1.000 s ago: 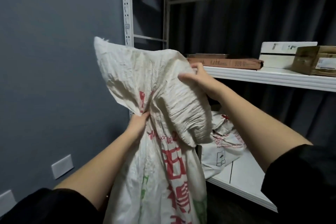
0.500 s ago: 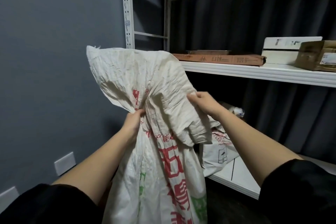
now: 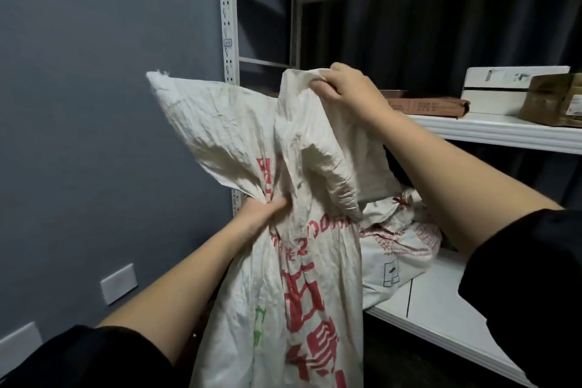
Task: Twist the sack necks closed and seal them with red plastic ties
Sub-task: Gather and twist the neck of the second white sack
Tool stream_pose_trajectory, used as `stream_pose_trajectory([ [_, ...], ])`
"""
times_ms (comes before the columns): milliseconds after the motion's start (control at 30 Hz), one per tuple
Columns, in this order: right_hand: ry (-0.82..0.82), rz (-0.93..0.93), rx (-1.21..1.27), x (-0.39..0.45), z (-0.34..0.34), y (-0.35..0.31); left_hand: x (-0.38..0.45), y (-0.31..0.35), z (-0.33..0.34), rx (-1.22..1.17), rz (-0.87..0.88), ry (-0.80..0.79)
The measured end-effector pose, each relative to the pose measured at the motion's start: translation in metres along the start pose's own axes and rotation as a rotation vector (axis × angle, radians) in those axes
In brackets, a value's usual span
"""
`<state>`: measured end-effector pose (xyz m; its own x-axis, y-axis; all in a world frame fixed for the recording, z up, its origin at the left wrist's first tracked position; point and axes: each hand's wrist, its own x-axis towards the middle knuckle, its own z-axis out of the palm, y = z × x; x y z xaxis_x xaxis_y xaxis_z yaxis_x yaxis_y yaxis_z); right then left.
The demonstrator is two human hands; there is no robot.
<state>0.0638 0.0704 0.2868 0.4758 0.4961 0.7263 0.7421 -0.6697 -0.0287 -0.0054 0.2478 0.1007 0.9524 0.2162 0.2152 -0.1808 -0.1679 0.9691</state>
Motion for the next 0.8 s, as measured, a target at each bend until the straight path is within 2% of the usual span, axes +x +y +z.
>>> stream_pose_trajectory([
  [67, -0.051, 0.057, 0.157, -0.001, 0.001, 0.002, 0.0, 0.001, 0.002, -0.015, 0.051, -0.007],
  [233, -0.172, 0.182, 0.445, -0.031, 0.01, 0.027, 0.001, -0.003, -0.002, -0.244, -0.018, 0.075],
  [333, -0.085, 0.286, 0.574, -0.063, 0.02, 0.04, 0.003, -0.004, -0.002, -0.287, -0.115, 0.226],
  [400, -0.001, 0.3, 0.529, -0.087, 0.027, 0.042, 0.007, -0.005, 0.0, -0.298, -0.13, 0.3],
  [433, -0.029, 0.285, 0.467, -0.096, 0.03, 0.041, 0.008, -0.005, 0.001, -0.303, -0.126, 0.327],
  [533, -0.244, 0.286, 0.364, -0.112, 0.033, 0.041, 0.012, -0.006, 0.002, -0.293, -0.117, 0.428],
  [600, -0.445, 0.337, 0.281, -0.114, 0.032, 0.046, 0.013, -0.007, 0.002, -0.297, -0.13, 0.473],
  [667, -0.668, 0.378, 0.187, -0.114, 0.03, 0.052, 0.014, -0.008, 0.002, -0.291, -0.142, 0.466],
  [700, -0.724, 0.402, 0.191, -0.114, 0.031, 0.055, 0.015, -0.008, 0.001, -0.283, -0.14, 0.454],
  [733, -0.71, 0.413, 0.189, -0.112, 0.032, 0.058, 0.014, -0.008, 0.001, -0.281, -0.142, 0.44],
  [800, -0.53, 0.428, 0.155, -0.105, 0.032, 0.064, 0.014, -0.007, 0.001, -0.283, -0.152, 0.406],
])
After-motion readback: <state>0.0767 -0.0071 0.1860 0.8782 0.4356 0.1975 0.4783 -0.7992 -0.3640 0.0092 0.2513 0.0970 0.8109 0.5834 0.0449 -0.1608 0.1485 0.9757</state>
